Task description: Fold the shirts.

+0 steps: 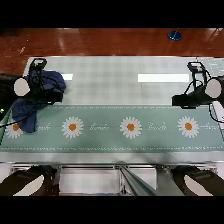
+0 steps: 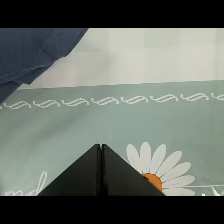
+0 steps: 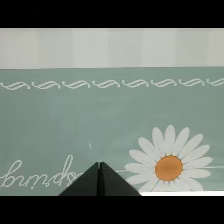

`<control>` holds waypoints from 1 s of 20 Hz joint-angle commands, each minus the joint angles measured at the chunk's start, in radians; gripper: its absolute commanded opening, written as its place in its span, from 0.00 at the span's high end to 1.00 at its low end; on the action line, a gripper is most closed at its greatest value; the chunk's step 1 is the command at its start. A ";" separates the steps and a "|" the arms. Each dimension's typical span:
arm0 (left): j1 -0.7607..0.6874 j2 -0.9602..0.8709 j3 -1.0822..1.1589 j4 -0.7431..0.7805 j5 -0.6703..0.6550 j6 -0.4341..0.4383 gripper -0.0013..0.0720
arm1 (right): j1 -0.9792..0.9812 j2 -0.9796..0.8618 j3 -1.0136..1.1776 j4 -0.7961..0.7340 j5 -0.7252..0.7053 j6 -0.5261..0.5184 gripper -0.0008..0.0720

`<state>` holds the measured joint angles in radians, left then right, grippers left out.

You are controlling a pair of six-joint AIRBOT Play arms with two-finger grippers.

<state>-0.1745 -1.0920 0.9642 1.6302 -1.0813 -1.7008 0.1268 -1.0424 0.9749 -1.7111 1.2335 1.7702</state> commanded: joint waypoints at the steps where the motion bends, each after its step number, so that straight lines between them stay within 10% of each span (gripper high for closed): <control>1: 0.000 -0.001 0.000 0.000 -0.001 0.001 0.96 | 0.001 -0.001 0.000 0.000 0.000 0.000 0.96; 20: 0.000 -0.001 0.000 0.005 0.059 0.013 0.95 | 0.001 -0.002 0.000 0.003 -0.149 0.008 0.96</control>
<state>-0.1745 -1.0920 0.9646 1.6306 -1.0649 -1.6932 0.1268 -1.0431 0.9749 -1.7107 1.1690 1.7702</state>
